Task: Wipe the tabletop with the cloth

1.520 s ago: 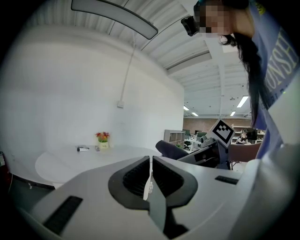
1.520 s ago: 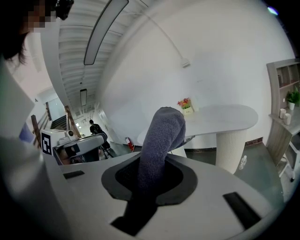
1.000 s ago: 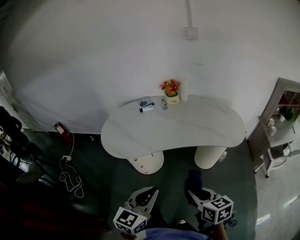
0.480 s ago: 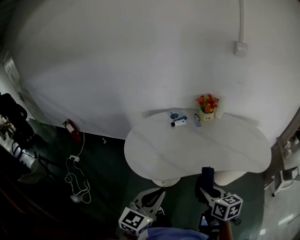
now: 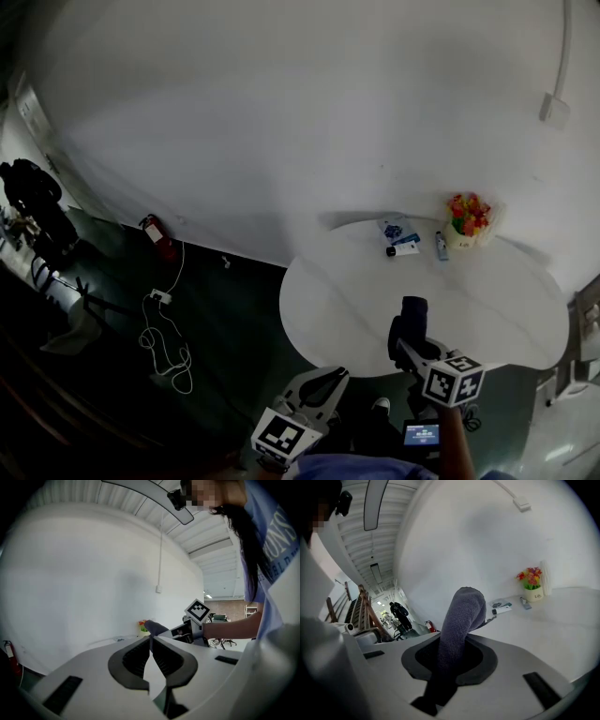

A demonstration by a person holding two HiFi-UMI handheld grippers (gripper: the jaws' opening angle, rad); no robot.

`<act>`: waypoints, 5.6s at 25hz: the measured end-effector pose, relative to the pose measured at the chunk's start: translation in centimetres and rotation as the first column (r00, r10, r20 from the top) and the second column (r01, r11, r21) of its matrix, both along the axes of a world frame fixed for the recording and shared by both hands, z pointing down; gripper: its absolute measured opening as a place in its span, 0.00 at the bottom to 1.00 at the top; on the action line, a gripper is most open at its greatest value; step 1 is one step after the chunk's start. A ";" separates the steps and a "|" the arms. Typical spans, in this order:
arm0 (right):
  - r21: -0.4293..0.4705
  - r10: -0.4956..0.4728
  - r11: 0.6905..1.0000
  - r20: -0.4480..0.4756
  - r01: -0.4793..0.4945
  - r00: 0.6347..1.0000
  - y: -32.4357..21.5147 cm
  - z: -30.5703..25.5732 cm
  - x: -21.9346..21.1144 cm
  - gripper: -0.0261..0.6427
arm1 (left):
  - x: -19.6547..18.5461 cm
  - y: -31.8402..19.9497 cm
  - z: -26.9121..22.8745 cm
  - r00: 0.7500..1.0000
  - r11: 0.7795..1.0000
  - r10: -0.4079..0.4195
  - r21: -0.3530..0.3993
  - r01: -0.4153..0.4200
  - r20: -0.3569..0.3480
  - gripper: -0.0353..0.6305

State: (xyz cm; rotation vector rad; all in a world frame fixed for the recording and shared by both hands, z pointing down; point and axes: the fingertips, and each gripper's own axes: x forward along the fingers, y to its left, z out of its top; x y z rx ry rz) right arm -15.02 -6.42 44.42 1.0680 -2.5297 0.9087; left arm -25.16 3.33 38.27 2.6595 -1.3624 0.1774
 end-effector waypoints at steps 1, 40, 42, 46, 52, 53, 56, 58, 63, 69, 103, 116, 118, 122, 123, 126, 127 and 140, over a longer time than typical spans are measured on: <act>0.000 -0.015 1.000 0.009 0.015 1.000 -1.2 0.0 -0.9 0.15 | -0.3 -0.5 0.2 1.000 1.000 -0.010 -0.006 0.010 -0.001 0.08; -0.275 -0.414 0.892 -0.175 0.359 0.893 -20.8 18.6 -18.1 0.15 | -6.7 -12.1 2.9 0.974 0.969 -0.220 -0.105 0.224 0.047 0.08; -0.271 -0.379 0.908 -0.204 0.320 0.903 -21.0 18.6 -16.3 0.15 | -6.4 -11.3 2.9 0.981 0.974 -0.190 -0.120 0.194 0.043 0.08; -0.247 -0.315 0.936 -0.262 0.252 0.912 -21.7 18.5 -13.0 0.15 | -5.5 -10.0 2.9 0.992 0.985 -0.119 -0.124 0.124 0.048 0.08; -0.243 -0.251 0.952 -0.273 0.186 0.929 -22.6 18.6 -7.5 0.15 | -1.6 -10.9 2.1 0.997 0.993 -0.041 -0.111 0.048 0.069 0.08; -0.242 -0.249 0.953 -0.270 0.184 0.930 -22.7 18.6 -6.4 0.15 | -0.6 -11.2 2.0 0.997 0.993 -0.029 -0.110 0.037 0.069 0.08; -0.247 -0.252 0.950 -0.242 0.192 0.937 -23.2 18.7 -3.1 0.15 | 2.9 -12.8 1.8 0.997 0.994 -0.008 -0.104 0.016 0.073 0.08; -0.252 -0.256 0.948 -0.232 0.196 0.938 -23.9 18.8 -0.2 0.15 | 5.4 -14.4 1.7 0.997 0.995 -0.009 -0.099 0.016 0.075 0.08; -0.268 -0.212 0.952 -0.226 0.148 0.951 -25.9 18.8 9.9 0.15 | 13.6 -18.1 1.3 0.998 0.995 0.027 -0.101 -0.021 0.059 0.08; -0.282 -0.105 0.959 -0.244 0.033 0.964 -27.9 19.6 23.4 0.15 | 23.7 -21.6 2.0 0.989 0.985 0.141 -0.111 -0.135 0.052 0.08; -0.201 0.553 0.713 -0.428 -0.672 0.715 -23.0 20.2 73.4 0.15 | 42.8 -23.4 3.7 0.925 0.916 0.377 -0.169 -0.364 0.053 0.08; -0.155 0.430 0.856 -0.313 -0.492 0.847 -23.4 14.3 54.7 0.15 | 32.4 -21.3 3.4 0.962 0.956 0.270 -0.134 -0.261 0.051 0.08; -0.159 0.388 0.882 -0.289 -0.444 0.875 -23.3 13.4 50.0 0.15 | 29.7 -20.6 3.5 0.968 0.962 0.247 -0.134 -0.238 0.052 0.08; -0.166 0.285 0.928 -0.264 -0.334 0.921 -23.2 12.1 40.0 0.15 | 23.6 -18.8 3.8 0.978 0.972 0.200 -0.134 -0.191 0.055 0.08; -0.166 0.263 0.936 -0.252 -0.309 0.931 -23.1 11.8 37.3 0.15 | 21.9 -18.3 4.1 0.980 0.975 0.187 -0.137 -0.177 0.065 0.08; -0.166 0.195 0.959 -0.209 -0.231 0.958 -22.7 11.1 29.4 0.15 | 16.6 -16.6 5.1 0.988 0.981 0.132 -0.153 -0.119 0.084 0.08; -0.166 0.167 0.966 -0.197 -0.201 0.966 -22.6 10.9 26.7 0.15 | 14.8 -16.0 5.3 0.991 0.983 0.106 -0.156 -0.093 0.080 0.08; -0.195 -0.333 0.930 -0.087 0.311 0.939 -13.7 12.6 -9.8 0.15 | -2.5 -7.5 6.8 0.982 0.968 -0.177 -0.169 0.185 0.059 0.08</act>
